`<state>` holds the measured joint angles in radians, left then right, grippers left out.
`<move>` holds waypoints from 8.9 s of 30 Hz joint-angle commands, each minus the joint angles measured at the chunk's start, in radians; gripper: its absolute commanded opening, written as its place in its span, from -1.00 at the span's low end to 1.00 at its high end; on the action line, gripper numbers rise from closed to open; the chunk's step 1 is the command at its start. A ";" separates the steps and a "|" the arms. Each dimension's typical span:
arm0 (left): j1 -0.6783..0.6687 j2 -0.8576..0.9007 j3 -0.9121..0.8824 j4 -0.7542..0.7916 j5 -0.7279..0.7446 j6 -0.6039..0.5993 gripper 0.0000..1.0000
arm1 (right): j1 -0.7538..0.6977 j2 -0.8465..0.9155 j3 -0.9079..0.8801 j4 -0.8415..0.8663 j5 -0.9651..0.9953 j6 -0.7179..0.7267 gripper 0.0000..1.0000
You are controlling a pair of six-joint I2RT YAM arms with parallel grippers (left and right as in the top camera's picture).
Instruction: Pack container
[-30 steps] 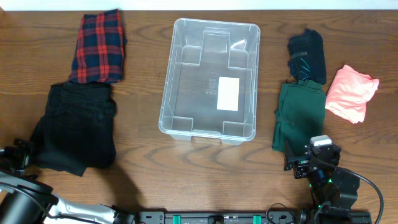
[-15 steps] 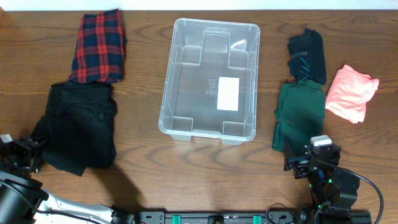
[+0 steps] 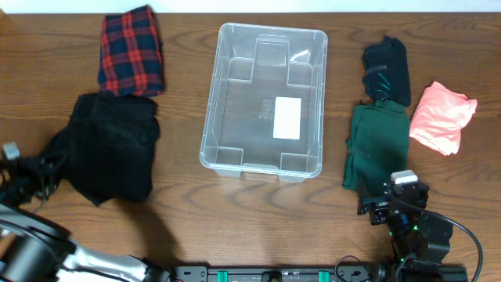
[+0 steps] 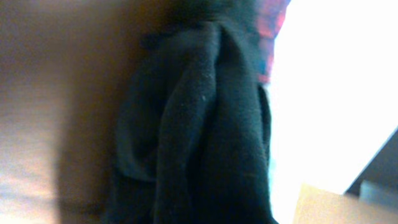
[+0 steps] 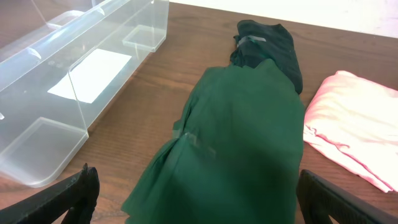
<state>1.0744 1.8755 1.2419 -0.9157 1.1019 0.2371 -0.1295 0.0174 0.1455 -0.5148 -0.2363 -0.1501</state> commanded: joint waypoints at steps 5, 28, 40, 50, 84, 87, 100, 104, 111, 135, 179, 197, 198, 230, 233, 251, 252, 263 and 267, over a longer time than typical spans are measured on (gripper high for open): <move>-0.247 -0.428 0.061 0.082 0.193 -0.179 -0.88 | 0.006 -0.003 -0.003 0.000 -0.007 -0.001 0.99; -1.158 -0.691 0.061 0.854 -0.428 -0.941 -0.88 | 0.006 -0.003 -0.003 0.000 -0.007 -0.001 0.98; -1.291 -0.385 0.060 1.125 -0.532 -1.139 -0.88 | 0.006 -0.003 -0.003 0.000 -0.007 -0.001 0.98; -1.345 -0.162 0.050 1.139 -0.534 -1.317 -0.88 | 0.006 -0.003 -0.003 0.000 -0.007 -0.001 0.98; -1.394 -0.138 0.043 0.837 -0.703 -1.164 0.67 | 0.006 -0.003 -0.003 0.000 -0.007 -0.001 0.98; -1.384 -0.163 0.043 0.837 -0.684 -1.154 0.96 | 0.006 -0.003 -0.003 0.000 -0.007 -0.001 0.98; -1.408 -0.398 0.043 0.726 -0.854 -0.711 0.96 | 0.006 -0.003 -0.003 0.000 -0.007 -0.001 0.99; -1.426 -0.404 0.043 0.684 -0.880 -0.545 0.96 | 0.006 -0.003 -0.003 0.000 -0.007 -0.001 0.98; -1.430 -0.343 0.043 0.540 -1.036 -0.473 0.96 | 0.006 -0.003 -0.003 0.000 -0.007 -0.001 0.99; -1.471 0.055 0.043 0.587 -1.215 -0.428 -0.28 | 0.006 -0.003 -0.003 0.000 -0.007 -0.001 0.99; -1.305 -0.140 0.047 0.400 -1.048 -0.118 0.51 | 0.006 -0.003 -0.003 0.000 -0.007 -0.001 0.99; -1.305 -0.108 0.047 0.204 -1.049 -0.640 -0.63 | 0.006 -0.003 -0.003 0.000 -0.007 -0.001 0.98; -1.305 -0.108 0.047 0.197 -1.049 -0.666 -0.63 | 0.006 -0.003 -0.003 0.000 -0.007 -0.001 0.99; -1.307 -0.285 0.048 0.002 -0.978 -0.357 -0.18 | 0.006 -0.003 -0.003 0.000 -0.007 -0.001 0.98; -1.306 -0.353 0.074 0.004 -0.978 -0.365 0.14 | 0.006 -0.003 -0.003 0.000 -0.007 -0.001 0.99; -0.842 -0.513 0.143 0.251 -0.772 -0.373 0.96 | 0.006 -0.003 -0.003 0.000 -0.007 -0.001 0.99; -0.804 -0.486 0.143 0.269 -0.703 -0.373 0.96 | 0.006 -0.003 -0.003 0.000 -0.007 -0.001 0.99; -0.558 -0.094 0.143 0.751 -0.209 -0.603 0.96 | 0.006 -0.003 -0.003 0.000 -0.007 -0.001 0.98; -0.544 0.019 0.143 0.894 -0.205 -0.648 0.96 | 0.006 -0.003 -0.003 0.000 -0.007 -0.001 0.98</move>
<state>0.5232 1.8404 1.3800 -0.0620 0.8177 -0.3393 -0.1295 0.0177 0.1455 -0.5144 -0.2359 -0.1501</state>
